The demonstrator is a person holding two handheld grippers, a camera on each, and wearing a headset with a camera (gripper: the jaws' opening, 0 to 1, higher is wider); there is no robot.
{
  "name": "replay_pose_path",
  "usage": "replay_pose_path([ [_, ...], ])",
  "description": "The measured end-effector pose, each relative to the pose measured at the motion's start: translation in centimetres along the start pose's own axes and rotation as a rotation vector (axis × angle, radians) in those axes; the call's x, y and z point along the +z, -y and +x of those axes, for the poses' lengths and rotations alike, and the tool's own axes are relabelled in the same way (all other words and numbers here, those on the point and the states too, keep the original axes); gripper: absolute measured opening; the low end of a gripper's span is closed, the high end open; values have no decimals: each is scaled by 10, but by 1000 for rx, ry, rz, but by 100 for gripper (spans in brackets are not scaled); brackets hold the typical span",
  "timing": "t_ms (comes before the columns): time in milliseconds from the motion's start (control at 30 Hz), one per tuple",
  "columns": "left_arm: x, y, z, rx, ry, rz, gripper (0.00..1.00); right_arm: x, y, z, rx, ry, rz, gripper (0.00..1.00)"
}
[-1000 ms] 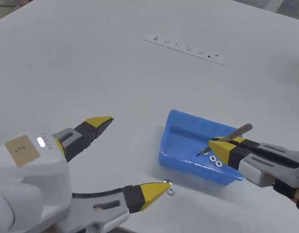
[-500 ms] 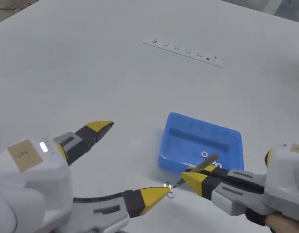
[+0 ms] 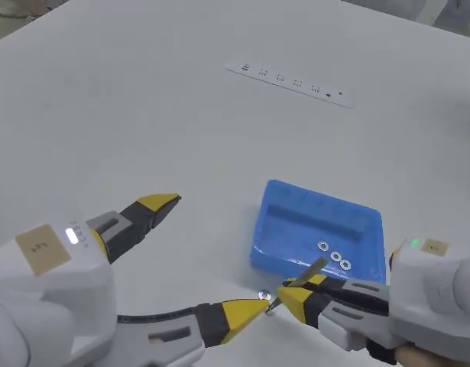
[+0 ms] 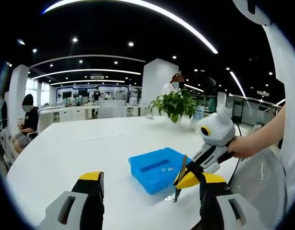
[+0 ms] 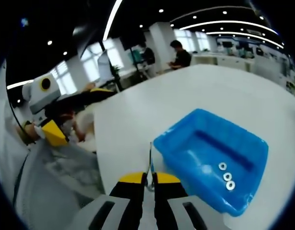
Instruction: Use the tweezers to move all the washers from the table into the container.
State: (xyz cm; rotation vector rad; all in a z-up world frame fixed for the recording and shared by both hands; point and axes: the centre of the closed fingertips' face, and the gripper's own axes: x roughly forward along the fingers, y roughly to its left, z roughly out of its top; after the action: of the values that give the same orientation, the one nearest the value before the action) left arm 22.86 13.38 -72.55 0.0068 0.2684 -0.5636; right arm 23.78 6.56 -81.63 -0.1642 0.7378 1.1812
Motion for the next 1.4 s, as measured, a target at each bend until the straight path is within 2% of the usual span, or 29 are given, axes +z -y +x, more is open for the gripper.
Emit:
replay_pose_path([
  [167,0,1,0,-3,-3,3,83,2,-7,2,-12,-12,-106,4],
  [233,0,1,0,-2,-4,5,83,2,-15,5,-19,-35,-237,4],
  [300,0,1,0,-1,-4,3,83,1,-22,8,-9,-51,-320,4],
  [367,0,1,0,0,-3,4,83,0,-25,9,-16,-62,-390,4],
  [433,-1,0,0,0,-5,5,83,-1,-28,9,-12,-69,-414,3],
  [733,0,-1,-1,5,-1,6,82,1,-25,11,-2,-62,-420,3],
  [867,-1,-2,-1,7,-1,6,82,4,-23,10,1,-61,-343,3],
  [1000,0,-4,-2,15,3,1,82,19,-26,2,18,-6,-297,3],
  [1167,0,-3,-2,9,2,4,82,45,-25,-13,26,61,-265,3],
  [1400,0,-3,-1,10,2,2,82,82,-11,-34,-1,159,-229,3],
])
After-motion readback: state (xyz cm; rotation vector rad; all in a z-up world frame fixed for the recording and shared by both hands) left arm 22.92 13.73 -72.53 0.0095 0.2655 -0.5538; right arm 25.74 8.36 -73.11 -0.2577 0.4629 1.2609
